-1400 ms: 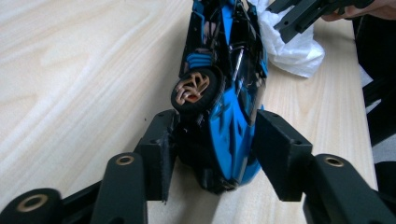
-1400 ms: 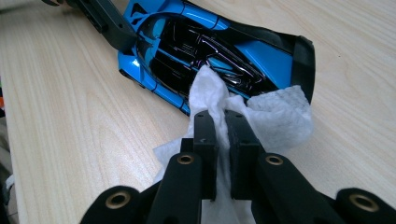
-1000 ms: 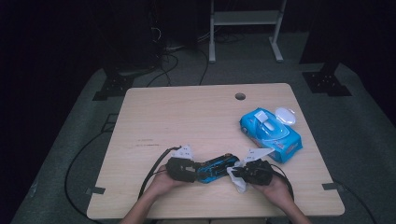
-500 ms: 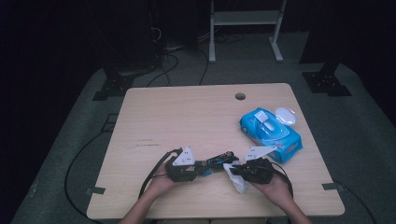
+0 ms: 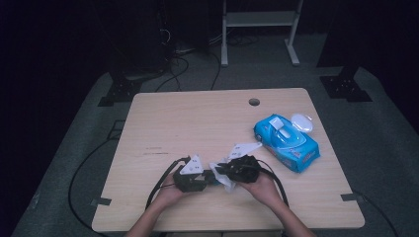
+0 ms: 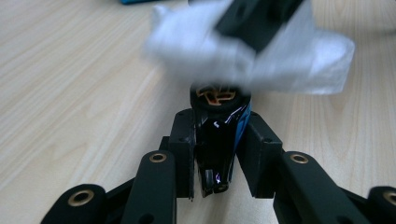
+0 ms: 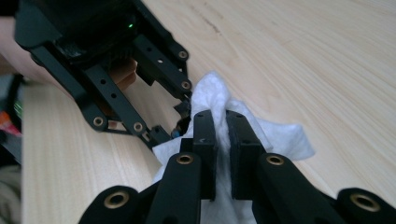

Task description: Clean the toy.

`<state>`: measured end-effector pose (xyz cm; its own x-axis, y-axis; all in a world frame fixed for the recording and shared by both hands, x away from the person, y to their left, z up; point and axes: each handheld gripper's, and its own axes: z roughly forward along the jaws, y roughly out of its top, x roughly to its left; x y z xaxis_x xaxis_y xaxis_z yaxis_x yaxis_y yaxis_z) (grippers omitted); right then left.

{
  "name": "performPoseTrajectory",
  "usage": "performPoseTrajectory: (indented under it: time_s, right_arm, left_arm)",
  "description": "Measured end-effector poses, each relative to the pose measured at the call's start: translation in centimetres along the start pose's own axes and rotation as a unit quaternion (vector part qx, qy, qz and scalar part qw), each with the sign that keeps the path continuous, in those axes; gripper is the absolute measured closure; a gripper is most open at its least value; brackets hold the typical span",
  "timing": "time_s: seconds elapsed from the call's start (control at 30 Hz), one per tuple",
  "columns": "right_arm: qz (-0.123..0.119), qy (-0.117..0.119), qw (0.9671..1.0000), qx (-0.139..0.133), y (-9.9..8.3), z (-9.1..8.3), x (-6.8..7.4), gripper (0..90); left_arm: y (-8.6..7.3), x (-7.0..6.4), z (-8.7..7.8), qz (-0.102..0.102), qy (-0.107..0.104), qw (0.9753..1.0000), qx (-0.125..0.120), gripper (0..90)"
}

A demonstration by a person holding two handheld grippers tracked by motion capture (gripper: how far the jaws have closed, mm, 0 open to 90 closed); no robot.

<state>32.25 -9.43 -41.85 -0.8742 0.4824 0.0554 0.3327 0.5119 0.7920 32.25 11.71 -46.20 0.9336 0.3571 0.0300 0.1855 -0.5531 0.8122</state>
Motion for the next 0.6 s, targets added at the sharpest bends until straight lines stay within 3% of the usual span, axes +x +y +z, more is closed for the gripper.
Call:
performPoseTrajectory:
  time_s: [0.1,0.27,0.33,0.5,0.6]
  right_arm:
    - [-0.013,-0.013,0.9998,0.007,0.1,0.1,0.0,82.8]
    - [0.022,-0.044,0.9988,0.004,-1.0,-1.4,-2.0,82.9]
    - [0.041,-0.038,0.9984,-0.005,-1.3,-1.6,-2.3,82.9]
    - [0.016,0.0,0.9999,-0.005,-0.1,0.1,0.2,82.8]
    - [-0.014,-0.011,0.9998,0.003,0.3,0.6,1.1,82.7]
  left_arm:
    - [0.1,-0.1,-0.1,-0.001,0.003,1.0,0.002,68.3]
    - [0.1,-0.1,-0.1,0.002,0.0,1.0,0.001,70.3]
    - [0.1,-0.1,0.0,0.002,0.0,1.0,0.001,70.3]
    - [0.1,-0.1,0.0,-0.009,-0.002,1.0,-0.001,70.4]
    - [0.1,0.0,-0.1,-0.012,-0.004,0.9999,0.001,70.7]
